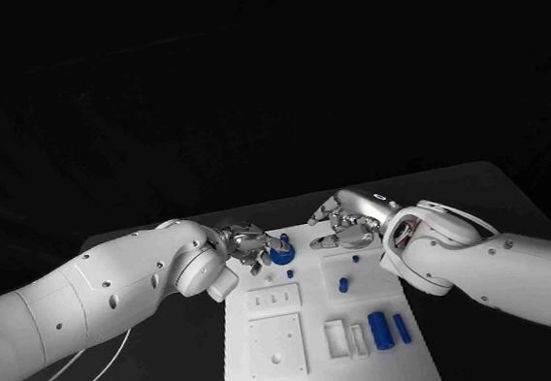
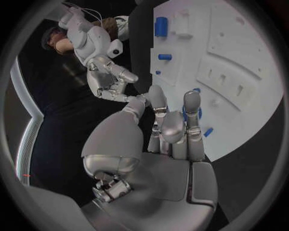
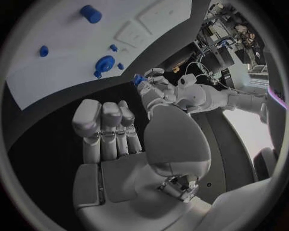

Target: Assemble the parts on the task board

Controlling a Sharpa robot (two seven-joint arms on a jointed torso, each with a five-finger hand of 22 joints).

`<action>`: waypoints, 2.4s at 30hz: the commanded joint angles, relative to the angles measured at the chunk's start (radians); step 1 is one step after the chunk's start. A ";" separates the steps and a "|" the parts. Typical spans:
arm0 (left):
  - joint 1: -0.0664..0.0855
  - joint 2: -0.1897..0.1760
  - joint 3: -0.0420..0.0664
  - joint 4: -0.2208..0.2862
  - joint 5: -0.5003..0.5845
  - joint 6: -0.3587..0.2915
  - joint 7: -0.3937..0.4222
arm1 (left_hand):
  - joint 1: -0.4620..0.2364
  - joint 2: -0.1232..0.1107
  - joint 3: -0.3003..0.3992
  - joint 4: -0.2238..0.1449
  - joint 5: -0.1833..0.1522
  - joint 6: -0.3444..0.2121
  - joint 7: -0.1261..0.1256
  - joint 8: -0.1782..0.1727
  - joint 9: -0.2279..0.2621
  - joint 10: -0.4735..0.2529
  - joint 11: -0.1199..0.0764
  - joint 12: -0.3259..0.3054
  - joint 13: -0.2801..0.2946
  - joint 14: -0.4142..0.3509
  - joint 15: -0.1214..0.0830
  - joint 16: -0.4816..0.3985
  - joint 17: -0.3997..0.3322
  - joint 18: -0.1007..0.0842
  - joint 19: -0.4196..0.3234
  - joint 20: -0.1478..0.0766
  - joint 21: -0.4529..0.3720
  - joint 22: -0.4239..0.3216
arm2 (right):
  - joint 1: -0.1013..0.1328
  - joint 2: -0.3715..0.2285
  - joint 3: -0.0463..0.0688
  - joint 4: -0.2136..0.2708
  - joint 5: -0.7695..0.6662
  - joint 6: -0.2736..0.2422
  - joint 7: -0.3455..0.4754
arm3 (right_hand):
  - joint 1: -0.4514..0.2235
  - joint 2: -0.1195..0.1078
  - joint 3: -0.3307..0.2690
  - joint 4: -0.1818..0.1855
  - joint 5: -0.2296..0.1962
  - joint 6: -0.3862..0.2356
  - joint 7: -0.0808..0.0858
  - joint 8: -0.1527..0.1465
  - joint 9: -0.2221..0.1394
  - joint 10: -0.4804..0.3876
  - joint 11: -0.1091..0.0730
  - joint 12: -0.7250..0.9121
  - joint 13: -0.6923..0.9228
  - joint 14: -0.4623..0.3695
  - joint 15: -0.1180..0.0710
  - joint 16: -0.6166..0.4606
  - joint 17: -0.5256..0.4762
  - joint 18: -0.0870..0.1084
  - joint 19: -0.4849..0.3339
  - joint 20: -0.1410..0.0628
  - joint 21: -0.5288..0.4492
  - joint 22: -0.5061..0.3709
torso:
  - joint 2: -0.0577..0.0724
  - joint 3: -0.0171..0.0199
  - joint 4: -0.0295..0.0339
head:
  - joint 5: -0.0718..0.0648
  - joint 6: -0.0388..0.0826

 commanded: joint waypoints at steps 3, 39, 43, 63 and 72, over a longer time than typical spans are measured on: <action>-0.003 -0.011 -0.006 0.013 -0.060 -0.036 -0.089 | 0.003 0.003 0.008 -0.006 0.006 0.156 -0.104 0.005 0.725 0.047 -0.008 0.006 -0.003 0.009 0.003 0.007 0.004 0.003 0.007 0.006 -0.005 0.005 | -0.006 -0.036 0.025 0.013 0.055 -0.065 0.037 | 0.003 0.001 -0.012 0.004 0.017 -0.004 0.000 -0.003 -0.001 -0.014 0.000 -0.009 -0.008 -0.007 0.004 -0.011 -0.010 0.013 -0.002 0.009 -0.018 0.116 | -0.008 0.0010 -0.0059 | 0.009 -0.009; -0.132 0.051 -0.016 -0.054 -0.300 -0.198 -0.196 | -0.012 0.017 0.000 -0.012 -0.010 0.184 -0.110 0.005 0.726 0.047 -0.008 0.043 -0.028 0.013 0.009 0.033 0.025 0.021 0.035 0.029 -0.053 0.068 | 0.025 -0.041 0.105 -0.049 0.301 -0.139 0.112 | 0.000 0.036 -0.014 -0.035 0.129 0.008 0.001 -0.004 -0.001 -0.131 -0.001 -0.256 -0.270 -0.092 0.011 -0.206 -0.212 0.042 -0.109 0.018 -0.627 -0.057 | -0.090 0.0129 -0.0124 | 0.048 -0.127; -0.144 0.054 -0.016 -0.059 -0.291 -0.213 -0.198 | -0.013 0.016 0.001 -0.014 -0.007 0.186 -0.110 0.005 0.727 0.046 -0.008 0.046 -0.031 0.013 0.009 0.034 0.023 0.022 0.040 0.029 -0.066 0.085 | 0.034 -0.028 0.105 -0.079 0.387 -0.152 0.141 | -0.001 0.052 0.001 -0.069 0.117 0.006 0.008 -0.001 0.000 -0.118 0.010 -0.396 -0.457 -0.161 0.027 -0.302 -0.338 0.024 -0.150 0.034 -0.763 -0.166 | -0.092 0.0136 -0.0111 | 0.050 -0.133; -0.176 0.072 -0.016 -0.079 -0.295 -0.170 -0.222 | -0.014 0.022 -0.006 -0.014 -0.024 0.194 -0.111 0.005 0.717 0.047 -0.006 0.051 -0.035 0.012 0.010 0.037 0.019 0.013 0.079 0.028 -0.174 0.218 | 0.052 0.013 0.104 -0.149 0.649 -0.177 0.284 | -0.025 0.054 0.135 -0.130 0.142 -0.005 0.038 -0.003 -0.001 -0.046 0.091 -0.995 -1.135 -0.154 0.139 -0.899 -0.964 0.037 -0.297 0.147 -0.883 -1.032 | -0.088 0.0112 -0.0129 | 0.045 -0.141; -0.185 0.080 -0.016 -0.083 -0.332 -0.153 -0.225 | -0.008 0.032 -0.015 -0.009 -0.050 0.196 -0.111 0.005 0.709 0.047 -0.006 0.051 -0.038 0.012 0.011 0.036 0.016 0.013 0.086 0.030 -0.197 0.241 | 0.053 0.018 0.104 -0.149 0.651 -0.189 0.289 | -0.033 0.052 0.135 -0.134 0.160 -0.004 0.038 -0.004 -0.001 -0.047 0.092 -0.996 -1.135 -0.151 0.139 -0.898 -0.983 0.035 -0.283 0.146 -0.869 -1.125 | -0.087 0.0118 -0.0145 | 0.044 -0.144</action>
